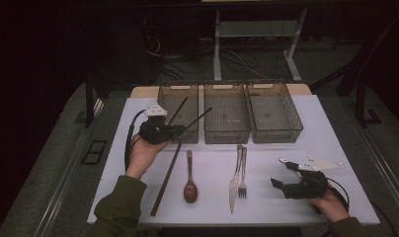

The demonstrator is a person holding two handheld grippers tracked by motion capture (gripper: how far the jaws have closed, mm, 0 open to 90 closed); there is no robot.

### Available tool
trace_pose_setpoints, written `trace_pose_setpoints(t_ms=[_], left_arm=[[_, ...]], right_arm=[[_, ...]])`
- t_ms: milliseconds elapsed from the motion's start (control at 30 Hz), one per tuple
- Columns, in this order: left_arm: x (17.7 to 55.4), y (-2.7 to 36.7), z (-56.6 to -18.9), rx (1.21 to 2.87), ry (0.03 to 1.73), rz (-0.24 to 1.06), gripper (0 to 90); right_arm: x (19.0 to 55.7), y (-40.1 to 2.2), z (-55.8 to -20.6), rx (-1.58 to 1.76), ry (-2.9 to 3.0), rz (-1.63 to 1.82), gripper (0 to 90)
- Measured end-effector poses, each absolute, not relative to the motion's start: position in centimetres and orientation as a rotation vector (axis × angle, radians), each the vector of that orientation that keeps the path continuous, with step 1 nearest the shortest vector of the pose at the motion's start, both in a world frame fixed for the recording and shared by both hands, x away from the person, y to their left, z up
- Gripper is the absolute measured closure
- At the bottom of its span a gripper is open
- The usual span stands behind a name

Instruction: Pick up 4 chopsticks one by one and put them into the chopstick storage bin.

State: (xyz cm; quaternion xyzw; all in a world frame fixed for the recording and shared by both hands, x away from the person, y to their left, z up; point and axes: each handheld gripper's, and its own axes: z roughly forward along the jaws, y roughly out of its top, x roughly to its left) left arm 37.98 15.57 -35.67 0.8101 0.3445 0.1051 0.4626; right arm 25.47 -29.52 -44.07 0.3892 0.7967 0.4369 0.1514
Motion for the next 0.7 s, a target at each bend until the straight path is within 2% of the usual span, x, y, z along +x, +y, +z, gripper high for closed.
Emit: trace_pose_setpoints(t_ms=[700], left_arm=[[43.3,16.8,-34.7,1.953,0.982,0.352,85.4]], right_arm=[[25.5,-29.6,-44.1,1.119,2.285,1.257,14.2]])
